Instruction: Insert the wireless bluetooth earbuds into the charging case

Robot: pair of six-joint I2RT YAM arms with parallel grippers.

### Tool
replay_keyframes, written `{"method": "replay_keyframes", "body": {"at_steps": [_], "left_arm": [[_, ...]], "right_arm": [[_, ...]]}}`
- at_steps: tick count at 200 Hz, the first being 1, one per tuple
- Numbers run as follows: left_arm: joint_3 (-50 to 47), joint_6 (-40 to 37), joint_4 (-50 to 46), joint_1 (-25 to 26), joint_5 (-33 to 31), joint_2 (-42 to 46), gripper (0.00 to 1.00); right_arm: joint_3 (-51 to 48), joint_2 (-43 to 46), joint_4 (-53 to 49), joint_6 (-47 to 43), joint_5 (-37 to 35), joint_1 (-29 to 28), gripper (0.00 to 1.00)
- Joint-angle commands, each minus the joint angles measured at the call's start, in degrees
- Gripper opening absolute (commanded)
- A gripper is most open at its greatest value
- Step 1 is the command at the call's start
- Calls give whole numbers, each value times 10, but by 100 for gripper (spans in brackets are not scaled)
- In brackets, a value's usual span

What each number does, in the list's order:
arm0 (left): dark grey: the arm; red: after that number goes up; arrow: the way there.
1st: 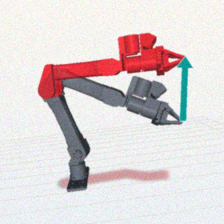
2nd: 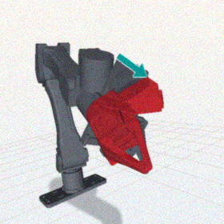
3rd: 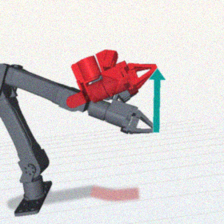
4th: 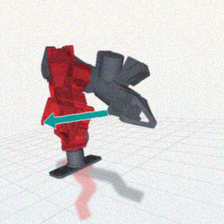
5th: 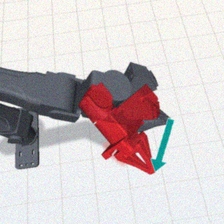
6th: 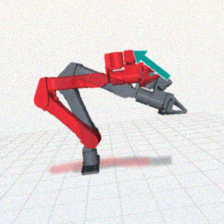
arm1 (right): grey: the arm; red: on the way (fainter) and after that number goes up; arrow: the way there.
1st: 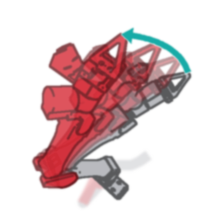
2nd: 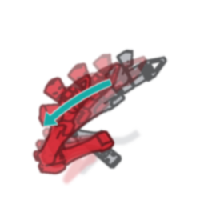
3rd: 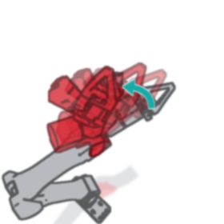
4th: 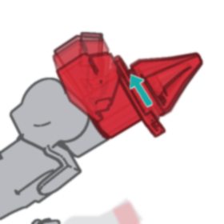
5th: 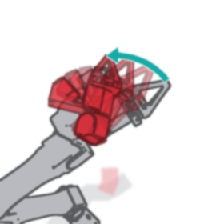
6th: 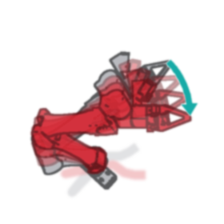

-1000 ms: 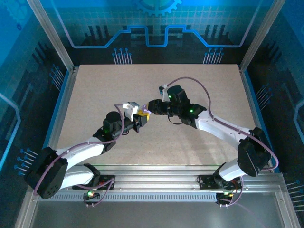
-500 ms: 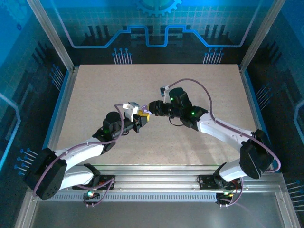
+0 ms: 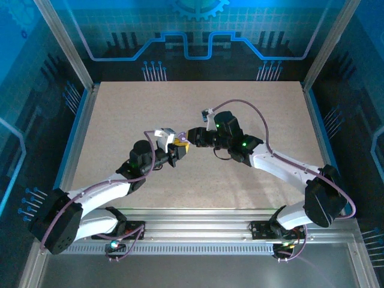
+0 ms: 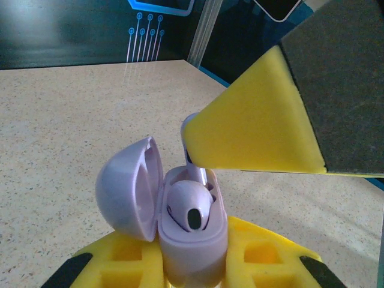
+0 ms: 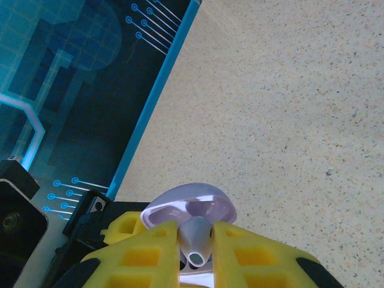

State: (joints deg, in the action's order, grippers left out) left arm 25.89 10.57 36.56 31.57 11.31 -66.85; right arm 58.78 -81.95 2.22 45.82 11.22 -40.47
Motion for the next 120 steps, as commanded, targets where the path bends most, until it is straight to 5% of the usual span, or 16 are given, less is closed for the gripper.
{"method": "replay_keyframes", "body": {"at_steps": [1,120], "left_arm": [[26,-8,25,2,-7,22,5],[27,-19,6,1,-6,42,5]], "right_arm": [[-14,7,-7,-11,13,-10,19],[-13,7,-12,-16,18,-10,19]]}}
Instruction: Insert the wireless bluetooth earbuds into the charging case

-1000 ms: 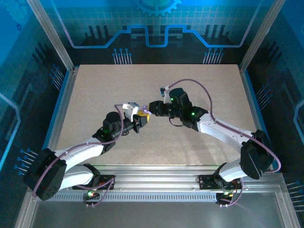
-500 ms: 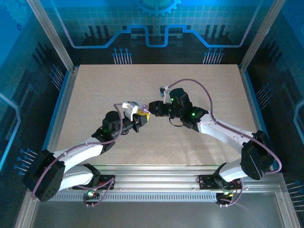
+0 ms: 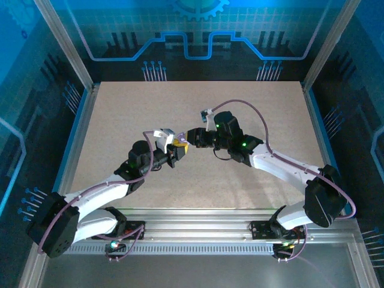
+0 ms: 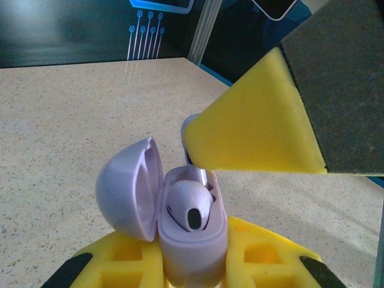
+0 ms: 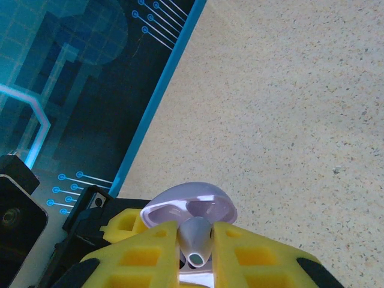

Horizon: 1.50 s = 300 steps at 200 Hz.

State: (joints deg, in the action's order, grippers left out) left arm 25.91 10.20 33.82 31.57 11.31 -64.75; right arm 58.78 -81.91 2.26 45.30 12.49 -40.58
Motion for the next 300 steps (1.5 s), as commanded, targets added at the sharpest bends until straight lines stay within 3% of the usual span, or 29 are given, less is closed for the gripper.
{"method": "replay_keyframes", "body": {"at_steps": [1,300], "left_arm": [[26,-14,33,2,-6,21,5],[29,-29,12,1,-9,39,5]], "right_arm": [[-13,7,-13,-11,5,-9,19],[-22,9,-4,-28,29,-9,20]]}}
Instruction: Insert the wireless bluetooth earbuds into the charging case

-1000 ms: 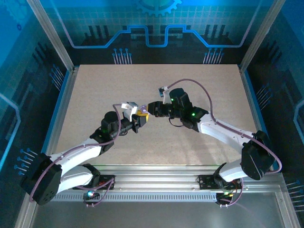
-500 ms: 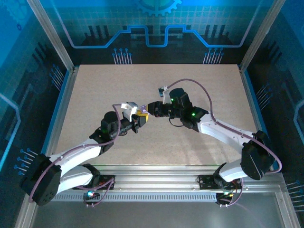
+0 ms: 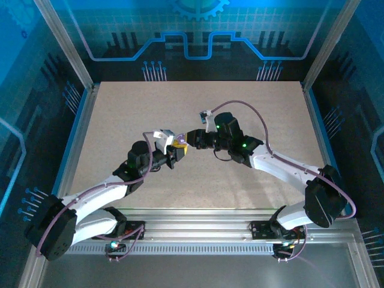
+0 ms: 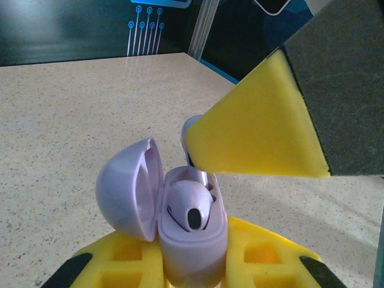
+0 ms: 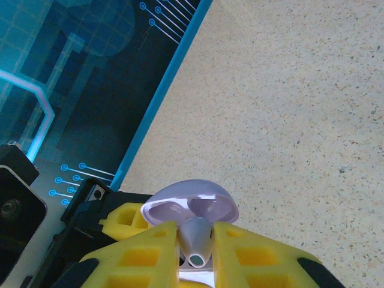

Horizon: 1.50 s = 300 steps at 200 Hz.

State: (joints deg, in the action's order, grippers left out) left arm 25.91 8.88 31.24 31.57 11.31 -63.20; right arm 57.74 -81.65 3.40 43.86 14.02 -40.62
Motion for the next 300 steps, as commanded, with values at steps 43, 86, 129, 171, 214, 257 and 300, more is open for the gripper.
{"method": "replay_keyframes", "body": {"at_steps": [43,86,129,171,214,257,300], "left_arm": [[35,-22,34,2,-5,25,5],[36,-25,27,1,-3,26,5],[39,-34,18,1,-1,30,5],[39,-40,17,2,6,30,5],[40,-42,11,1,7,32,5],[44,-45,15,2,17,32,5],[44,-47,10,1,32,34,5]], "right_arm": [[-6,5,-17,-21,17,-8,23],[-13,18,-18,-23,14,-7,24],[-13,24,-18,-23,15,-8,26],[-12,32,-26,-25,9,-7,31],[-14,42,-34,-28,1,-8,33],[-12,62,-47,-36,-9,-6,38],[-37,128,-23,-51,-43,-8,43]]}}
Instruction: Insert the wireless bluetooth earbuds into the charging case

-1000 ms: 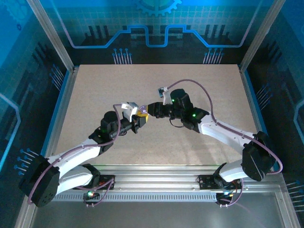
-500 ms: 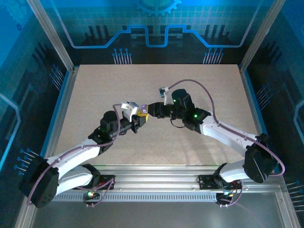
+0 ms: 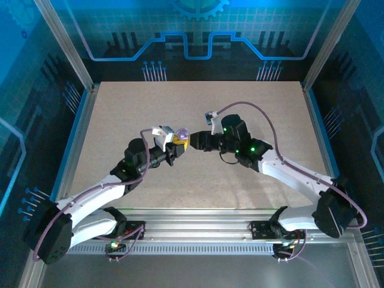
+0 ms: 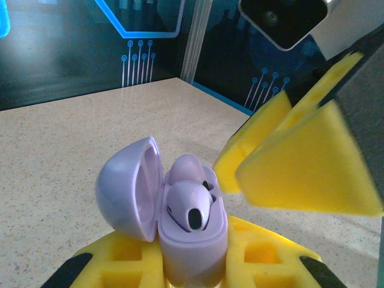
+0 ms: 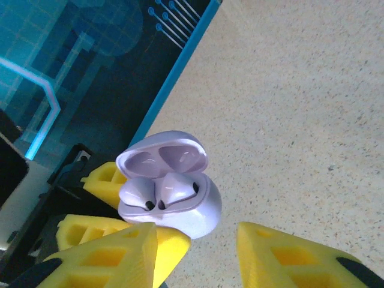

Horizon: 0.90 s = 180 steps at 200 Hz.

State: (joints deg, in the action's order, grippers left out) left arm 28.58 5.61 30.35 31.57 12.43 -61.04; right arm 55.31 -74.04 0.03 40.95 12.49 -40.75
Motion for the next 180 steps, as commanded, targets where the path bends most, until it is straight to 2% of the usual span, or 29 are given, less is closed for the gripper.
{"method": "replay_keyframes", "body": {"at_steps": [1,51,83,123,180], "left_arm": [[17,-14,19,1,21,12,5],[31,-29,0,1,52,10,5],[34,-30,-4,1,63,9,5],[42,-44,-20,1,71,4,5],[49,-40,-18,1,95,-3,5]], "right_arm": [[-12,53,8,-23,-28,-6,43],[-23,99,-6,-50,-9,32,45],[-61,120,46,-41,42,81,50],[-59,123,45,-47,111,129,53],[-82,159,38,-82,125,156,55]]}}
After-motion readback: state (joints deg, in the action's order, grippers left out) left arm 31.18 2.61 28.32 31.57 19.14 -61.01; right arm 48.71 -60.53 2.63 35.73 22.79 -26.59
